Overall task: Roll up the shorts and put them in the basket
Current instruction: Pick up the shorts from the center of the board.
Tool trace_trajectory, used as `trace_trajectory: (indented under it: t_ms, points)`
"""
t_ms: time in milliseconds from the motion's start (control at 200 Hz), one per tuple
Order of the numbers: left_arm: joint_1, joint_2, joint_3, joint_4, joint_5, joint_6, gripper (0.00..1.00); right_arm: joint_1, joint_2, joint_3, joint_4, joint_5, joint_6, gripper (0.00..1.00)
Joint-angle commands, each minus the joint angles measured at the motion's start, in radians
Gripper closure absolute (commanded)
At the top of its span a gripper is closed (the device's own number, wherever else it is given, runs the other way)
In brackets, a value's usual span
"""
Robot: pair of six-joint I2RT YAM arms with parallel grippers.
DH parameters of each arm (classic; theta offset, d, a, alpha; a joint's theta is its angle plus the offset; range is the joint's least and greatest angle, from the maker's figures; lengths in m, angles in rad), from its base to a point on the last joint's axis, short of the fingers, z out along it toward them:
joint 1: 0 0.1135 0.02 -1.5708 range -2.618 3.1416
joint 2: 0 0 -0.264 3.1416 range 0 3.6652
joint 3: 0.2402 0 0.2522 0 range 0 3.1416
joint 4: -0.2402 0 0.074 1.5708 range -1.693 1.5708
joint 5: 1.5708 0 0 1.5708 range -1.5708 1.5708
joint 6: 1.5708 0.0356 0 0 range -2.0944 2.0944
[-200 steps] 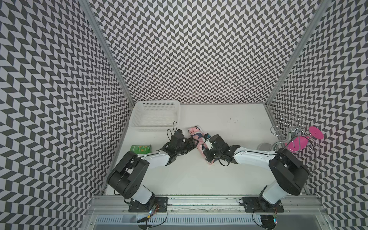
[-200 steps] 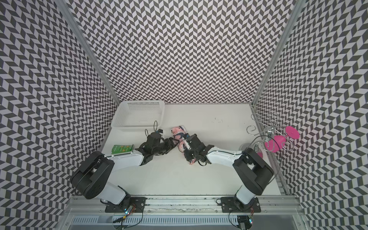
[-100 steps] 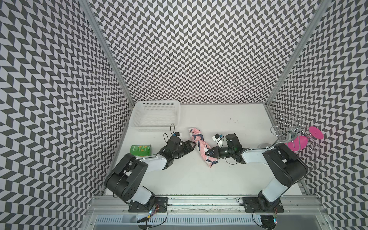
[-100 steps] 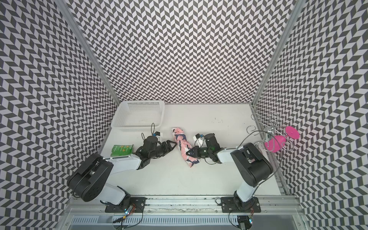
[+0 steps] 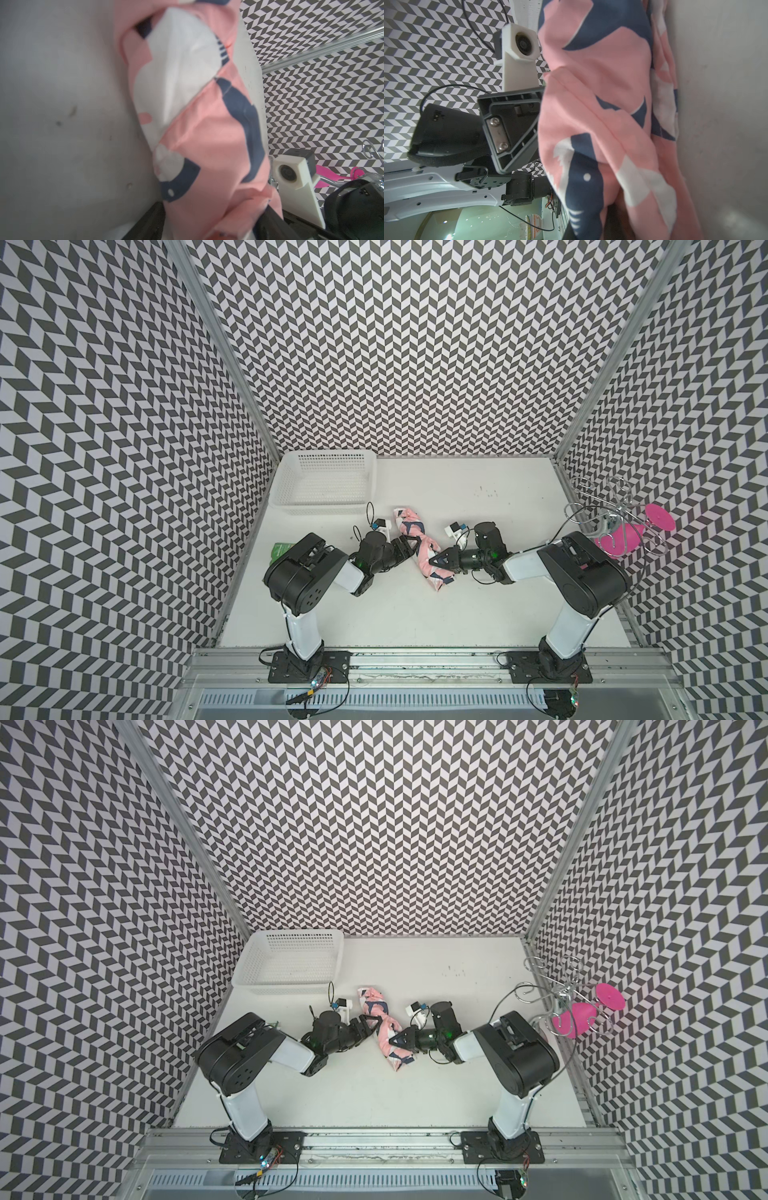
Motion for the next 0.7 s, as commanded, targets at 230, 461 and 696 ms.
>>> trace_trajectory:
  t_ms: [230, 461, 696]
  points:
    - [-0.060, 0.127, 0.101, 0.040, 0.049, -0.069, 0.56, -0.008, 0.074, -0.020, 0.043, -0.024, 0.020, 1.00]
    - [-0.070, 0.119, 0.154, -0.094, 0.021, -0.030, 0.90, -0.011, 0.033, -0.007, -0.066, 0.019, -0.056, 0.82]
    - [-0.088, 0.044, 0.264, -0.431, -0.096, 0.132, 1.00, -0.013, -0.136, 0.013, -0.270, 0.133, -0.183, 0.67]
